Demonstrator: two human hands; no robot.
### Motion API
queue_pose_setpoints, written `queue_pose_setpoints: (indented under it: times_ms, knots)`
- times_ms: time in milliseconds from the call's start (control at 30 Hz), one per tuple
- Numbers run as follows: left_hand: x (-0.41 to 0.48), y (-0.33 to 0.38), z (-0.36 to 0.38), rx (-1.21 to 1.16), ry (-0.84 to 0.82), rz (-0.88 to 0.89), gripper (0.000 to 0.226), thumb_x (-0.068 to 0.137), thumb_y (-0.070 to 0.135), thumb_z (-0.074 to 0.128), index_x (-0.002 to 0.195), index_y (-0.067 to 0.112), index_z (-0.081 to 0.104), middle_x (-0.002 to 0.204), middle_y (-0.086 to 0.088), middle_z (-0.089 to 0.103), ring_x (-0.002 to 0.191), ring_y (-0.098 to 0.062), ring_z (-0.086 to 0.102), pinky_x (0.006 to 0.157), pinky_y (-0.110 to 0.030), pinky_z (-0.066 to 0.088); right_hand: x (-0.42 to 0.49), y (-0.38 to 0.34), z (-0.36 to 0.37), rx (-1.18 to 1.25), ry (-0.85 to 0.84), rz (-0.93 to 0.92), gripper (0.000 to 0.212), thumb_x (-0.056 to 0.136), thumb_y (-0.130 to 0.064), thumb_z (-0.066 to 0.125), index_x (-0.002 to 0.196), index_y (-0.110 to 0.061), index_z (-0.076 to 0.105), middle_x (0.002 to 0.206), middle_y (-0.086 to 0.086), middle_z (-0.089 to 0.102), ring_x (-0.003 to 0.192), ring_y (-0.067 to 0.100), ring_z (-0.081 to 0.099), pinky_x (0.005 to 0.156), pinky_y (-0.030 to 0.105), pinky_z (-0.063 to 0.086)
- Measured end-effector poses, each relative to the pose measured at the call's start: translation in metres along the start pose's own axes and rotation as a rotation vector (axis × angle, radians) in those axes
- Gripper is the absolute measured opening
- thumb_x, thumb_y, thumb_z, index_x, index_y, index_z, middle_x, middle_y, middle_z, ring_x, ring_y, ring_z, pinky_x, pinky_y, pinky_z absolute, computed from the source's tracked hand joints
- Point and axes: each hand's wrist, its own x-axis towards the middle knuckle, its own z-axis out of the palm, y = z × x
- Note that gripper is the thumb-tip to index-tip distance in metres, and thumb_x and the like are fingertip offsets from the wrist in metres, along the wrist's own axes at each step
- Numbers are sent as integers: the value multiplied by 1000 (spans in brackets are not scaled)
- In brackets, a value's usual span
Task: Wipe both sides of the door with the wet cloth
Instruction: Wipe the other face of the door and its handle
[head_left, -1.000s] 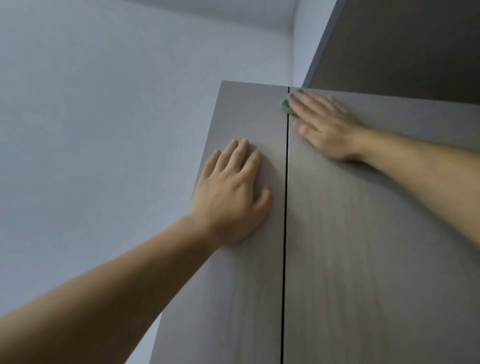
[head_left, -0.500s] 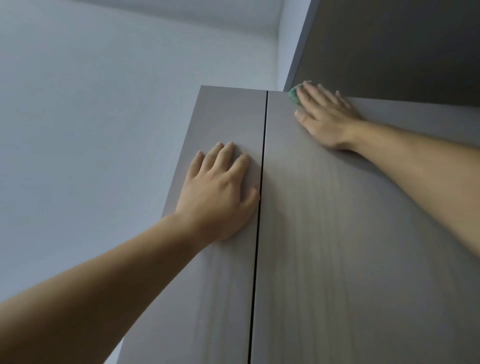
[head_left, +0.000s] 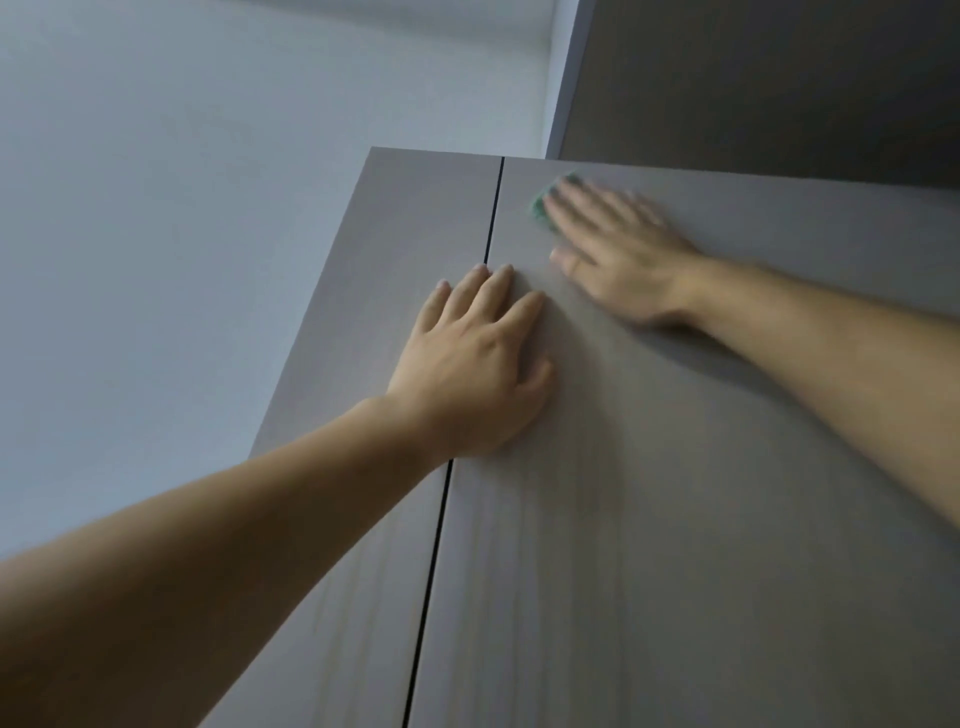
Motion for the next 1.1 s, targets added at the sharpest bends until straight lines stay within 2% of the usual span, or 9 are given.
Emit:
queue_pose_setpoints:
  times_ms: [100, 233, 367, 467, 600, 667, 833, 1000, 1100]
  knots:
    - [0, 4, 1, 21, 42, -14, 71, 91, 57, 26, 152, 24, 41, 164, -7, 30, 155, -27, 17, 127, -46, 11, -11, 20, 2, -27, 13, -61, 80, 91, -66, 0, 162, -30, -5, 170, -8, -13, 156, 15, -7, 126, 41, -5]
    - [0, 9, 1, 49, 55, -39, 70, 91, 58, 25, 150, 23, 42, 162, -6, 33, 154, -28, 20, 127, -47, 15, 10, 65, -14, 49, 26, 287, 64, 107, -53, 16, 163, -27, -2, 171, -7, -11, 157, 19, -6, 126, 43, -5]
    - [4, 20, 5, 54, 53, -17, 73, 91, 59, 21, 153, 25, 38, 166, -8, 27, 156, -29, 16, 127, -47, 12, -19, 33, 0, 15, 31, 74, 69, 104, -58, 13, 162, -28, -5, 170, -7, -13, 157, 15, -9, 126, 41, -6]
    - [8, 28, 8, 54, 64, 28, 77, 89, 61, 19, 152, 23, 43, 162, -8, 35, 153, -30, 24, 124, -45, 18, -37, 36, 7, -1, 26, -74, 77, 92, -62, 6, 162, -31, -6, 169, -11, -13, 156, 11, -9, 126, 39, -7]
    - [8, 28, 8, 67, 54, 25, 76, 90, 60, 19, 153, 24, 44, 161, -8, 37, 152, -31, 26, 123, -46, 20, -13, 72, -8, 40, 37, 292, 68, 104, -58, 13, 163, -27, -1, 171, -6, -9, 158, 18, -5, 126, 42, -3]
    - [8, 26, 9, 72, 47, 31, 77, 90, 61, 18, 155, 26, 41, 164, -8, 34, 154, -31, 22, 124, -46, 17, -7, 61, -10, 55, 67, 356, 63, 108, -52, 15, 163, -24, 1, 171, -4, -9, 158, 19, -5, 126, 43, -2]
    - [6, 20, 10, 87, 38, 63, 80, 89, 64, 15, 158, 29, 33, 168, -8, 26, 157, -30, 16, 126, -46, 12, -27, 30, 5, 30, 35, 22, 72, 97, -60, 8, 162, -31, -4, 169, -12, -13, 156, 10, -10, 126, 38, -7]
    - [9, 21, 9, 64, 27, 63, 76, 91, 63, 21, 157, 28, 33, 168, -7, 24, 157, -30, 14, 126, -47, 10, -13, 69, -9, 66, 60, 502, 65, 108, -54, 17, 163, -25, 0, 171, -3, -8, 158, 21, -5, 127, 43, -2]
    - [9, 21, 9, 68, 35, 58, 76, 91, 64, 22, 156, 28, 36, 167, -9, 26, 156, -32, 17, 126, -48, 12, -23, 27, 1, 40, 58, 288, 69, 104, -58, 15, 163, -26, 0, 171, -5, -9, 157, 18, -6, 126, 42, -3]
